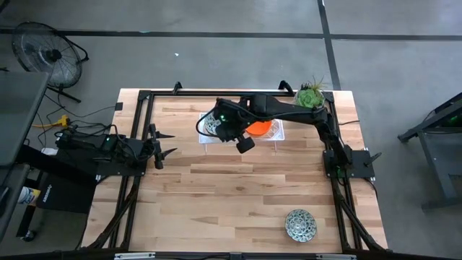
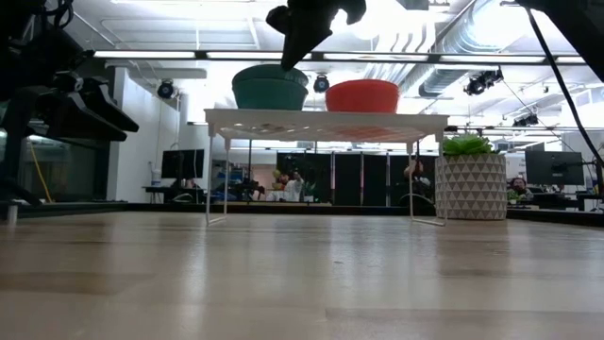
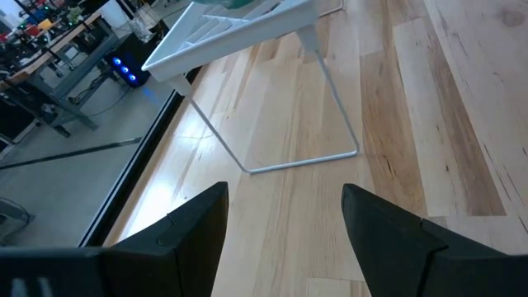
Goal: Pick & Place Mini bowls
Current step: Stack the top blue patterned bowl on top of the other blue patterned bowl on the shelf
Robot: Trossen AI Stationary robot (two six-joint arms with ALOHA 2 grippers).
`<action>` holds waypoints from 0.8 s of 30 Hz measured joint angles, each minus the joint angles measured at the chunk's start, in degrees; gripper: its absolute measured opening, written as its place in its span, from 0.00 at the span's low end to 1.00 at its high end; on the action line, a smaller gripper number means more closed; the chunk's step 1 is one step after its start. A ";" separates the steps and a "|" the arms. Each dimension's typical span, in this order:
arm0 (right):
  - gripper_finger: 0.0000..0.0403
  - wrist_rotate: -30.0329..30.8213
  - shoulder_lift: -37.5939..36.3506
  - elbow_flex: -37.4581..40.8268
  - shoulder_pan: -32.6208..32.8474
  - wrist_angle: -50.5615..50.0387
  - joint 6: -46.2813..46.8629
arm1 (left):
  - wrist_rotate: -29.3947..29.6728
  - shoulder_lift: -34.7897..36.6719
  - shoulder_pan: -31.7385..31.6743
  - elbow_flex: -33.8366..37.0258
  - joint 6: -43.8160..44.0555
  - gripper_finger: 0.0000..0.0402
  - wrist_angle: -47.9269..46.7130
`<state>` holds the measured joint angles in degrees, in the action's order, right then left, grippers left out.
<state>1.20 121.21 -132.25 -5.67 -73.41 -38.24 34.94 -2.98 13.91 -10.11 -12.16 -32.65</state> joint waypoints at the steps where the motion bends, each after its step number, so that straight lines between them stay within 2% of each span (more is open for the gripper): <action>1: 0.00 -0.43 0.00 0.00 -0.11 -0.02 -0.04 | -0.01 0.02 -0.02 -0.02 0.00 0.58 0.00; 10: 0.00 -4.34 0.00 0.00 -1.06 0.39 -0.12 | 0.01 0.00 0.00 0.00 0.00 0.58 0.01; 16: 0.00 -4.34 0.00 0.00 -1.41 0.68 -0.13 | 0.01 0.00 0.00 -0.02 0.00 0.58 0.01; 24: 0.08 -3.77 0.02 0.00 -1.47 0.83 -0.74 | 0.02 0.02 -0.02 -0.02 0.00 0.58 -0.02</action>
<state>-2.57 121.23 -132.25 -7.14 -72.58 -38.98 34.96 -2.96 13.89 -10.13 -12.16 -32.67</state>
